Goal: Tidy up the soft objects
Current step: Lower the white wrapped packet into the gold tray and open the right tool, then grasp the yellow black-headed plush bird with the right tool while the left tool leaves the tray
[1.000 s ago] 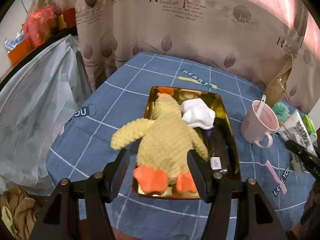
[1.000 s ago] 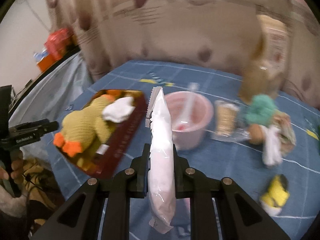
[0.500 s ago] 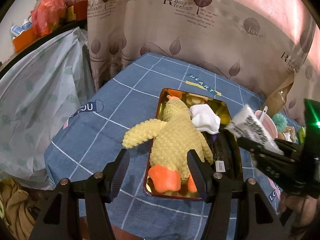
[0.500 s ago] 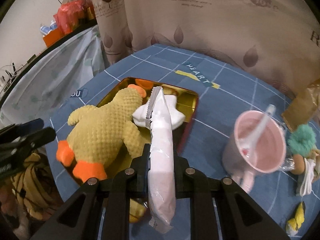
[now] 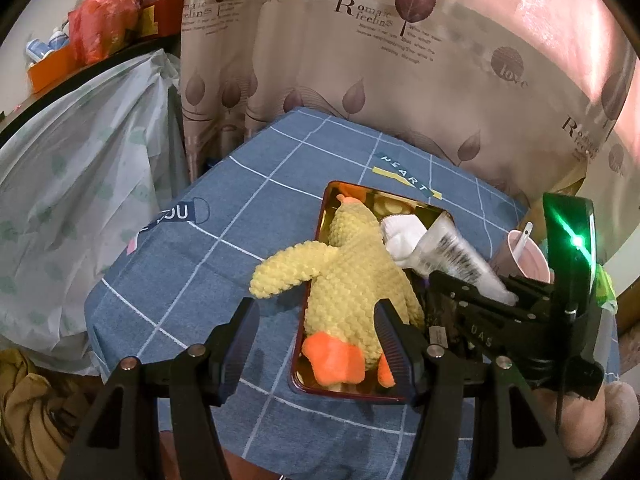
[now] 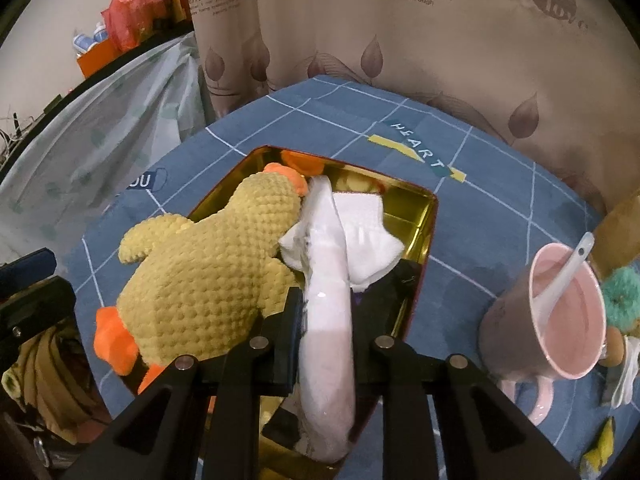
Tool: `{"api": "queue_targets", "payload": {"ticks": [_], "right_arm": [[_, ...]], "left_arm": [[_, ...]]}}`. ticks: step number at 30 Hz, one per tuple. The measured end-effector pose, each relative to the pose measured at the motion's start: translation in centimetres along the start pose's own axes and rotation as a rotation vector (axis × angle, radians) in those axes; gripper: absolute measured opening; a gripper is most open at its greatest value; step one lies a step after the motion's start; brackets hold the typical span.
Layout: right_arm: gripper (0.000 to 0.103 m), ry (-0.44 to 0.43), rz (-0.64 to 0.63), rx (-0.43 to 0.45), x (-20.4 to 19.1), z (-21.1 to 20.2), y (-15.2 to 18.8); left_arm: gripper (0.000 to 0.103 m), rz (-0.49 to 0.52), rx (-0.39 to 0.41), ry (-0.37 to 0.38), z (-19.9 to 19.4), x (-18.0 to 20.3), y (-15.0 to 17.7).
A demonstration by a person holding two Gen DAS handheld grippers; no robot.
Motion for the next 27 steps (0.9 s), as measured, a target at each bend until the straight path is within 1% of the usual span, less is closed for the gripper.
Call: {"api": "queue_targets", "payload": {"ticks": [2,4,6,7,9,15,18,21,25,27], "right_arm": [[0.03,-0.023,0.004,0.001,-0.1,-0.1,0.1],[0.036,-0.065,0.018,0.01,-0.3,-0.4,0.4],[0.036,-0.109,0.031,0.009,-0.4,-0.9,0.7],[0.036,-0.146,0.041,0.011,-0.4,-1.2,0.9],[0.036,-0.184,0.045,0.015,-0.6,-1.7,1.3],[0.036,-0.226,0.05,0.023,-0.1,-3.4,2.5],[0.037,-0.209,0.052,0.049,1.0,-4.8,3.3],[0.04,-0.154,0.053,0.075,2.8,-6.3,4.2],[0.042,-0.074,0.1,0.096,6.8,-8.0,5.9],[0.043,-0.017,0.139,0.098,9.8,-8.7,7.2]], "left_arm": [[0.061,-0.002,0.0,-0.002,0.0,-0.1,0.0],[0.061,-0.002,0.001,-0.002,-0.1,0.0,0.0],[0.061,-0.002,0.005,-0.003,-0.1,0.0,0.0],[0.061,-0.001,0.007,-0.003,-0.2,0.0,0.0],[0.061,-0.001,0.008,-0.005,-0.2,0.0,0.0],[0.061,0.006,0.022,-0.01,-0.7,0.1,0.0],[0.061,0.012,0.023,-0.015,-0.7,0.4,0.1],[0.061,0.026,0.027,-0.02,-0.9,0.9,0.1],[0.061,0.046,0.032,-0.026,-1.0,1.6,0.3],[0.061,0.06,0.029,-0.028,-0.9,2.2,0.4]]}}
Point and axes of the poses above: each gripper's, at about its wrist camera, not at the fingertips, and z roughly the way its jaws point, x to its right, y to its underside, the point moved 2 cm from there along z, roughly the way its jaws point, and after that the axes turned 2 degrees about -y, right-handed, at the moved point
